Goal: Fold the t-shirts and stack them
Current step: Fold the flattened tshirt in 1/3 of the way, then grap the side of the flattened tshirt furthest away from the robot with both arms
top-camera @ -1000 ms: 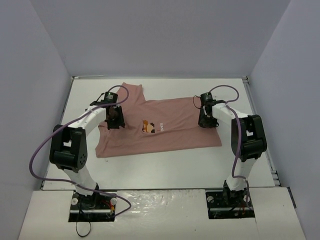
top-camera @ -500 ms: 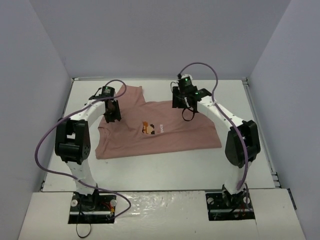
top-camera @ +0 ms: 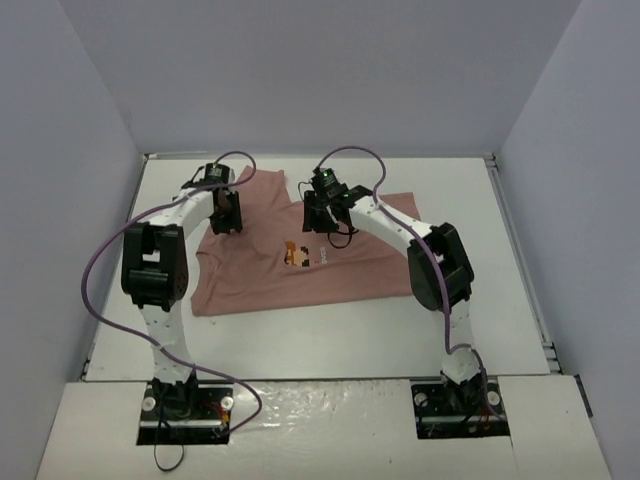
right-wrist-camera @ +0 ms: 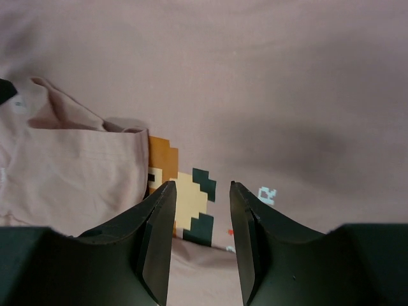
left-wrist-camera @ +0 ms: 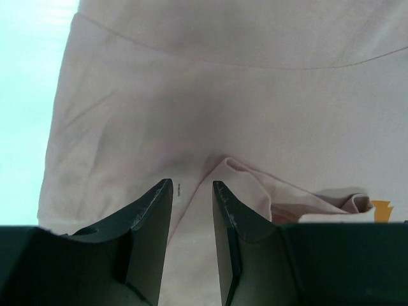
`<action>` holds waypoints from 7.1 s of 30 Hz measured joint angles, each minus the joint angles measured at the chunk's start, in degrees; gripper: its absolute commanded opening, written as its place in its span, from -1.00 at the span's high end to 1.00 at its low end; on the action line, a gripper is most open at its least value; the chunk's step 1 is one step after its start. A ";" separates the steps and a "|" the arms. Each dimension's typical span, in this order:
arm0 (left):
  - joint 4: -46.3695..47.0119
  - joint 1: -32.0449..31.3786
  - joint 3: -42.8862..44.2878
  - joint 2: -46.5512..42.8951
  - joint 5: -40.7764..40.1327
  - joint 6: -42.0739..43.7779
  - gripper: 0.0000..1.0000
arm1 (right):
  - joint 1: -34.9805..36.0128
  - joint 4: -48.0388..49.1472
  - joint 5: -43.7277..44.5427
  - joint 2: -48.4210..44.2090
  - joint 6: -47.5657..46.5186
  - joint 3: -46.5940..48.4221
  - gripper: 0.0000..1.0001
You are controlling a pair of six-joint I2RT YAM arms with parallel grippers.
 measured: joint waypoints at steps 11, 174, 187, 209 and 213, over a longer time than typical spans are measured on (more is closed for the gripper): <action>0.66 0.03 0.29 2.65 3.28 0.75 0.44 | 4.76 1.27 -2.75 7.65 2.76 8.24 0.28; 3.22 -2.08 -13.31 -5.96 -5.54 -12.64 0.36 | -20.35 11.25 15.36 -16.45 -9.31 -34.82 0.17; 0.70 -1.80 -27.54 -18.03 -1.59 -16.54 0.36 | -20.31 2.57 17.39 -27.27 -3.94 -45.33 0.17; -5.94 4.50 30.63 14.96 7.81 4.30 0.34 | -20.61 -3.09 12.11 -24.99 -11.00 -21.82 0.17; -5.32 4.42 32.91 20.14 10.99 5.13 0.33 | -20.65 -3.38 11.46 -24.11 -12.18 -21.80 0.17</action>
